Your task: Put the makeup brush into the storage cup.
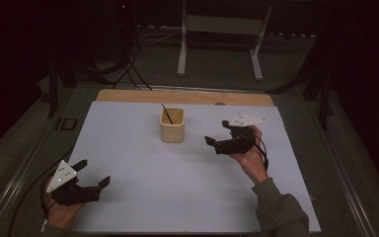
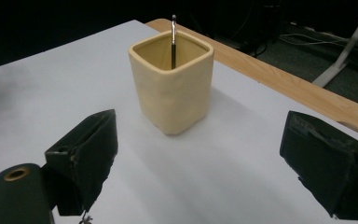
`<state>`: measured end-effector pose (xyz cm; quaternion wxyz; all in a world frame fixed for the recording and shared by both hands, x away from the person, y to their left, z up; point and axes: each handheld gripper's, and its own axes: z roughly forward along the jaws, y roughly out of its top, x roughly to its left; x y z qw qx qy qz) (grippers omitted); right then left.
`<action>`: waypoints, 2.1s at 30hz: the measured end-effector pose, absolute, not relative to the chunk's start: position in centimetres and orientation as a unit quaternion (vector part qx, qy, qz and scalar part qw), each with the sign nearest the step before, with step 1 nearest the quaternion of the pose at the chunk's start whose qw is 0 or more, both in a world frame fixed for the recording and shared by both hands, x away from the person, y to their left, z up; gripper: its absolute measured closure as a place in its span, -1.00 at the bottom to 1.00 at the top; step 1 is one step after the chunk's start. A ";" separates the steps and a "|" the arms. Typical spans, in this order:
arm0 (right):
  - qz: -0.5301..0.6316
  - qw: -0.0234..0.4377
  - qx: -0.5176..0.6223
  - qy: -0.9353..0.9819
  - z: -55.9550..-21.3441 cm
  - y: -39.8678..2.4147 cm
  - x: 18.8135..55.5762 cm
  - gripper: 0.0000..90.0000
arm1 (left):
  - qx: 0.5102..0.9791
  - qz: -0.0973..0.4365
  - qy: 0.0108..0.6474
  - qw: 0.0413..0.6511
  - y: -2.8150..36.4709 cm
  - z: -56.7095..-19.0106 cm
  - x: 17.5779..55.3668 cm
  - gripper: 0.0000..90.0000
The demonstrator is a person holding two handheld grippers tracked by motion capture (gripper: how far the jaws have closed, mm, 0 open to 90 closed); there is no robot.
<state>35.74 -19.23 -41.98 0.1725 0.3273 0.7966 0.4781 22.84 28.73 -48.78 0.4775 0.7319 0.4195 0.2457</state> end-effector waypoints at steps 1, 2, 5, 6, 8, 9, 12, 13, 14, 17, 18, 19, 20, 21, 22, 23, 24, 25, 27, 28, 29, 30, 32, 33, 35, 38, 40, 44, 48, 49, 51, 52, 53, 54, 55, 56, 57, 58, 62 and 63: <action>0.478 0.172 0.327 0.797 -42.0 -19.3 35.6 -0.76 | 0.732 0.246 0.419 0.478 28.7 -48.8 22.8 -0.95; 0.478 0.172 0.327 0.797 -42.1 -19.4 35.5 -0.76 | 0.732 0.245 0.420 0.478 28.7 -48.8 22.9 -0.95; 0.482 0.168 0.328 0.795 -42.2 -19.7 35.2 -0.76 | 0.732 0.245 0.420 0.477 28.7 -48.8 22.9 -0.95; 0.484 0.169 0.327 0.794 -42.3 -19.8 35.0 -0.76 | 0.732 0.245 0.419 0.477 28.7 -48.8 22.9 -0.95; 0.486 0.168 0.329 0.792 -42.4 -20.0 34.8 -0.76 | 0.732 0.246 0.419 0.478 28.7 -48.8 22.8 -0.95; 0.488 0.167 0.328 0.791 -42.5 -20.1 34.7 -0.76 | 0.731 0.246 0.420 0.478 28.8 -48.8 22.8 -0.95; 0.489 0.166 0.331 0.789 -42.7 -20.5 34.5 -0.76 | 0.731 0.246 0.421 0.478 28.8 -48.8 22.8 -0.95; 0.490 0.167 0.332 0.788 -42.8 -20.6 34.4 -0.76 | 0.731 0.246 0.421 0.478 28.8 -48.8 22.8 -0.95; 0.491 0.167 0.333 0.787 -42.9 -20.8 34.3 -0.76 | 0.731 0.246 0.421 0.478 28.8 -48.8 22.9 -0.95; 0.493 0.167 0.338 0.784 -43.1 -21.2 34.0 -0.76 | 0.731 0.246 0.421 0.477 28.8 -48.8 22.9 -0.95; 0.494 0.166 0.339 0.784 -43.2 -21.3 34.0 -0.76 | 0.731 0.246 0.420 0.478 28.8 -48.8 22.9 -0.95; 0.494 0.166 0.339 0.783 -43.3 -21.5 33.9 -0.76 | 0.731 0.246 0.420 0.477 28.8 -48.8 22.9 -0.95; 0.494 0.166 0.341 0.782 -43.4 -21.7 33.8 -0.77 | 0.731 0.246 0.420 0.477 28.8 -48.8 22.9 -0.95; 0.494 0.166 0.341 0.782 -43.4 -21.7 33.8 -0.77 | 0.731 0.246 0.420 0.477 28.8 -48.8 22.9 -0.95; 0.494 0.167 0.341 0.782 -43.5 -21.9 33.7 -0.77 | 0.731 0.247 0.421 0.478 28.8 -48.8 22.8 -0.95; 0.494 0.166 0.344 0.780 -43.7 -22.3 33.4 -0.78 | 0.730 0.247 0.421 0.478 28.8 -48.8 22.8 -0.95; 0.494 0.166 0.346 0.780 -43.8 -22.6 33.2 -0.78 | 0.730 0.247 0.421 0.478 28.8 -48.8 22.8 -0.95; 0.495 0.167 0.347 0.779 -43.9 -22.8 33.1 -0.78 | 0.730 0.247 0.421 0.478 28.8 -48.8 22.8 -0.95; 0.497 0.168 0.349 0.777 -44.1 -23.3 32.8 -0.78 | 0.730 0.247 0.421 0.478 28.8 -48.8 22.8 -0.95; 0.499 0.169 0.348 0.776 -44.2 -23.6 32.7 -0.78 | 0.731 0.247 0.421 0.478 28.8 -48.8 22.8 -0.95; 0.499 0.170 0.349 0.775 -44.3 -23.8 32.6 -0.78 | 0.731 0.247 0.421 0.478 28.8 -48.8 22.8 -0.96; 0.500 0.172 0.349 0.774 -44.4 -24.0 32.5 -0.78 | 0.731 0.247 0.420 0.478 28.7 -48.8 22.8 -0.95; 0.501 0.174 0.350 0.772 -44.5 -24.4 32.2 -0.78 | 0.731 0.247 0.420 0.477 28.7 -48.8 22.8 -0.95; 0.501 0.174 0.350 0.772 -44.5 -24.4 32.2 -0.78 | 0.731 0.247 0.420 0.477 28.7 -48.8 22.8 -0.95; 0.503 0.179 0.353 0.769 -44.7 -25.3 31.8 -0.78 | 0.730 0.248 0.420 0.479 28.7 -48.7 22.8 -0.96; 0.505 0.183 0.356 0.765 -45.0 -26.1 31.5 -0.78 | 0.729 0.248 0.420 0.480 28.8 -48.7 22.8 -0.96; 0.505 0.188 0.358 0.762 -45.1 -26.6 31.2 -0.78 | 0.729 0.248 0.420 0.480 28.8 -48.7 22.8 -0.96; 0.500 0.199 0.365 0.760 -45.5 -27.5 30.7 -0.78 | 0.730 0.248 0.419 0.480 28.8 -48.7 22.8 -0.96; 0.494 0.204 0.371 0.760 -45.9 -28.3 30.3 -0.78 | 0.729 0.249 0.419 0.480 28.7 -48.7 22.9 -0.96; 0.493 0.205 0.372 0.759 -46.0 -28.6 30.2 -0.78 | 0.729 0.249 0.419 0.480 28.7 -48.7 22.9 -0.96; 0.491 0.208 0.376 0.758 -46.2 -28.9 29.9 -0.78 | 0.729 0.249 0.419 0.481 28.7 -48.7 22.9 -0.96; 0.490 0.210 0.377 0.758 -46.3 -29.1 29.8 -0.78 | 0.729 0.249 0.418 0.481 28.7 -48.7 22.9 -0.96; 0.489 0.211 0.379 0.757 -46.4 -29.3 29.6 -0.78 | 0.729 0.249 0.419 0.481 28.7 -48.7 22.9 -0.96; 0.487 0.213 0.379 0.757 -46.5 -29.5 29.5 -0.78 | 0.729 0.249 0.419 0.481 28.7 -48.7 22.9 -0.96; 0.487 0.214 0.380 0.757 -46.6 -29.6 29.3 -0.78 | 0.729 0.250 0.418 0.481 28.7 -48.7 22.9 -0.96; 0.486 0.214 0.381 0.757 -46.7 -29.8 29.2 -0.78 | 0.728 0.250 0.419 0.482 28.7 -48.6 22.9 -0.96; 0.485 0.217 0.382 0.756 -46.7 -29.9 29.1 -0.78 | 0.728 0.250 0.418 0.482 28.7 -48.6 22.9 -0.96; 0.486 0.218 0.383 0.755 -46.8 -30.1 29.0 -0.78 | 0.728 0.250 0.418 0.482 28.7 -48.6 22.9 -0.96; 0.485 0.222 0.388 0.751 -47.1 -30.7 28.5 -0.78 | 0.728 0.250 0.417 0.482 28.7 -48.6 22.9 -0.96; 0.485 0.223 0.390 0.750 -47.2 -30.8 28.4 -0.78 | 0.729 0.250 0.418 0.482 28.7 -48.6 23.0 -0.96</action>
